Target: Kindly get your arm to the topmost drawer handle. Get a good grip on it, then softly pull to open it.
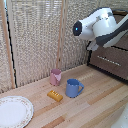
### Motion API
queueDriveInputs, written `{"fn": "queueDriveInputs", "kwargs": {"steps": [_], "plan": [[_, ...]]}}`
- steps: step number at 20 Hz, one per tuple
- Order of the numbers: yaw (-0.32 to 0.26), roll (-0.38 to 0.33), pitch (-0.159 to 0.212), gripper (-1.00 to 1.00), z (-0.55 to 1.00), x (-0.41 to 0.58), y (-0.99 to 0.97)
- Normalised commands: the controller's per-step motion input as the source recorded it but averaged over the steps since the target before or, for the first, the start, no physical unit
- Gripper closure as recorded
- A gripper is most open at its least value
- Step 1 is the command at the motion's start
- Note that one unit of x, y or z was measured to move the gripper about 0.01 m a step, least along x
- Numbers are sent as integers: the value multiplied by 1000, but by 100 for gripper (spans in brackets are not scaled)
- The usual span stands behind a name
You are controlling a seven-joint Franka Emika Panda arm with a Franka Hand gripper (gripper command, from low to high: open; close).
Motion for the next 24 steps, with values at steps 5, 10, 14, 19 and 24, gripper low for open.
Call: {"fn": "queueDriveInputs", "kwargs": {"steps": [5, 10, 14, 19, 24], "plan": [[162, -57, 104, -100, 24, 0, -617], [170, -36, 60, -100, 1, 22, -657], [107, -21, -17, -100, 184, 106, -779], [73, 9, -8, -100, 305, 202, -773], [33, 63, 42, -100, 7, 83, -317]]}}
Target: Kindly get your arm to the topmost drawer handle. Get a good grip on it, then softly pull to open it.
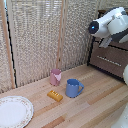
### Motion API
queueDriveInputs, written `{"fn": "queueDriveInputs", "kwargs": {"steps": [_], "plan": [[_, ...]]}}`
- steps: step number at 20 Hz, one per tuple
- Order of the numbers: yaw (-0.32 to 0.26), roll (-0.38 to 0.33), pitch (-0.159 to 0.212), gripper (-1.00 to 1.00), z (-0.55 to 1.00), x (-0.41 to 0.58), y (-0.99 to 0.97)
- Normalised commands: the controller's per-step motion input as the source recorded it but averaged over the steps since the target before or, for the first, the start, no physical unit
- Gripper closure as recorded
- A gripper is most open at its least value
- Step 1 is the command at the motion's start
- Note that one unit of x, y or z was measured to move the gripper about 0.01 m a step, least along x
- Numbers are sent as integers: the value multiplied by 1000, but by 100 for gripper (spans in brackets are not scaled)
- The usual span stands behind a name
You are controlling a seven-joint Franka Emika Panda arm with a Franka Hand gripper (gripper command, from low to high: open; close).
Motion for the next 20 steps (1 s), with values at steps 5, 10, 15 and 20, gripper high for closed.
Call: {"fn": "queueDriveInputs", "kwargs": {"steps": [5, 10, 15, 20], "plan": [[8, 62, 14, 100, -127, -117, -4], [-30, 40, 87, 100, -46, -35, -257], [-25, 36, 42, 100, 2, 20, -132], [0, 0, 0, 100, 0, -1, 14]]}}
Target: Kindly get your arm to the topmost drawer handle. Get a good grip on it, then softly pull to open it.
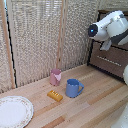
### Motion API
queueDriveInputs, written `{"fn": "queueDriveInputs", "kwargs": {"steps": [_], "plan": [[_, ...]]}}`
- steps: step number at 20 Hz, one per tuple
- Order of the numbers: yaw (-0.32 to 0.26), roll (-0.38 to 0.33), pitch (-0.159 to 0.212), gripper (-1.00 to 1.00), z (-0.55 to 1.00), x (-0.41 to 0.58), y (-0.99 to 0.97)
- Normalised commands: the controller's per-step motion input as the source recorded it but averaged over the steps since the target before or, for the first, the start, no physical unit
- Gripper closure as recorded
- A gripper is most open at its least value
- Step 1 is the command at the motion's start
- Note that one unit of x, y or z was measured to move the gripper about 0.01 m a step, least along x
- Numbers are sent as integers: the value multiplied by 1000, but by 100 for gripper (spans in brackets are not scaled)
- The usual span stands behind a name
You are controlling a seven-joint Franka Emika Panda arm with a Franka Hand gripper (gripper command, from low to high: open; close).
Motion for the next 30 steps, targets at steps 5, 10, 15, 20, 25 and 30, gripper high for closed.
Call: {"fn": "queueDriveInputs", "kwargs": {"steps": [5, 10, 15, 20, 25, 30], "plan": [[0, 31, 1, 100, -49, -12, 155], [-21, 3, 33, 100, -41, 17, 122], [17, 242, -9, 100, 189, -12, 590], [23, 260, -1, 100, -50, 5, 706], [29, 147, -7, 100, -397, -18, 866], [9, 141, -12, 100, -305, 27, 914]]}}
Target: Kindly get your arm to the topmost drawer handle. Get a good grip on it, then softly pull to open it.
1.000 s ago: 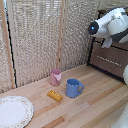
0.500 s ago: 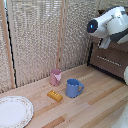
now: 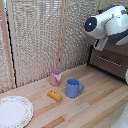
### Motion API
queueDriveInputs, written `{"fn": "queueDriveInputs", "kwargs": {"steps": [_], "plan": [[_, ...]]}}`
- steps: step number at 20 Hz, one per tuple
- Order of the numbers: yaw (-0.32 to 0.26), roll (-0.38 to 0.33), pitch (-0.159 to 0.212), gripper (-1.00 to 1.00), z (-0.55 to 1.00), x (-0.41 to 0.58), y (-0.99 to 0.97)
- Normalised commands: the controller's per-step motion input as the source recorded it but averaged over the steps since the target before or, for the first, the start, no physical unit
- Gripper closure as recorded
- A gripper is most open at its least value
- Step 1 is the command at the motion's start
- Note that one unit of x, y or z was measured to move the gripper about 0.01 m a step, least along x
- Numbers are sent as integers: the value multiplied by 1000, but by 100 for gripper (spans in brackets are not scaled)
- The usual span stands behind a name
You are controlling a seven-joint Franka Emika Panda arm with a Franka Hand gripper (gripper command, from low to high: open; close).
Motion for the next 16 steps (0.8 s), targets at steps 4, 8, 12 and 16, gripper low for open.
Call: {"fn": "queueDriveInputs", "kwargs": {"steps": [4, 8, 12, 16], "plan": [[-33, 73, -8, 100, -251, 253, 891], [-70, 0, 7, 100, -127, 576, 666], [-90, 0, 14, 100, -71, 659, 506], [-150, -21, -20, 100, 55, 282, 501]]}}
